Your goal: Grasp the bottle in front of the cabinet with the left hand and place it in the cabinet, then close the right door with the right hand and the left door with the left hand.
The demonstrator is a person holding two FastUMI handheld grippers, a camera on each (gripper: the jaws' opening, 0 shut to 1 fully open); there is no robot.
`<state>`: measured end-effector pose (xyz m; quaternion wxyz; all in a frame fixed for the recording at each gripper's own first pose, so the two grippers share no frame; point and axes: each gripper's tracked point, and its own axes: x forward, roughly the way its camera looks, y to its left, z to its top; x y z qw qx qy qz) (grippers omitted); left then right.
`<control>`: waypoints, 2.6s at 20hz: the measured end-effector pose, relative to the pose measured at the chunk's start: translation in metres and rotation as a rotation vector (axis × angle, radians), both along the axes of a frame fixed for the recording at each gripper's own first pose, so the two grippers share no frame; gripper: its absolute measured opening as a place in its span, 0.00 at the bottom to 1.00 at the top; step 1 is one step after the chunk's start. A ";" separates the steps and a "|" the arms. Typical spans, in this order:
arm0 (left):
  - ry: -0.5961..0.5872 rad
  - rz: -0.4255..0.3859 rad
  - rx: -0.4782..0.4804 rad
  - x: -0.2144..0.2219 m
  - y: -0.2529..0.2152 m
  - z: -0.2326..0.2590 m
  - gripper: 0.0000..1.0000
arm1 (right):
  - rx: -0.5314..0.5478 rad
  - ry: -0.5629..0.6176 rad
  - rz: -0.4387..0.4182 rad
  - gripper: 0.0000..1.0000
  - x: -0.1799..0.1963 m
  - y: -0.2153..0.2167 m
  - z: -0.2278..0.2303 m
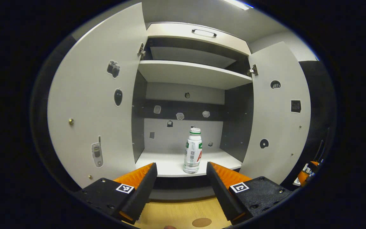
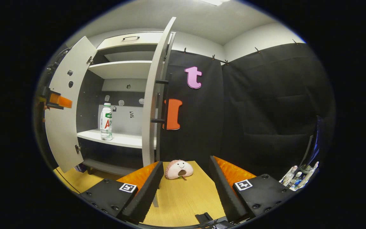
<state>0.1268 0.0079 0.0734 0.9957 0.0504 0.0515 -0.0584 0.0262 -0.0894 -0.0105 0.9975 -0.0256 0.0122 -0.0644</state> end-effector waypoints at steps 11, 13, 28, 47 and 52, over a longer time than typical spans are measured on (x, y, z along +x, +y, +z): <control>-0.087 0.112 0.010 -0.095 0.073 0.031 0.94 | 0.070 0.052 0.042 0.96 0.102 -0.017 -0.035; -0.096 0.134 0.008 -0.104 0.085 0.035 0.95 | 0.064 0.055 0.051 0.96 0.113 -0.016 -0.038; -0.145 0.300 0.013 -0.140 0.169 0.049 0.94 | 0.103 0.049 0.053 0.94 0.108 0.004 -0.043; -0.114 0.341 0.011 -0.145 0.186 0.039 0.95 | 0.037 0.046 0.296 0.94 0.134 0.169 -0.044; -0.109 0.372 0.007 -0.146 0.203 0.034 0.95 | 0.021 0.054 0.327 0.88 0.139 0.198 -0.051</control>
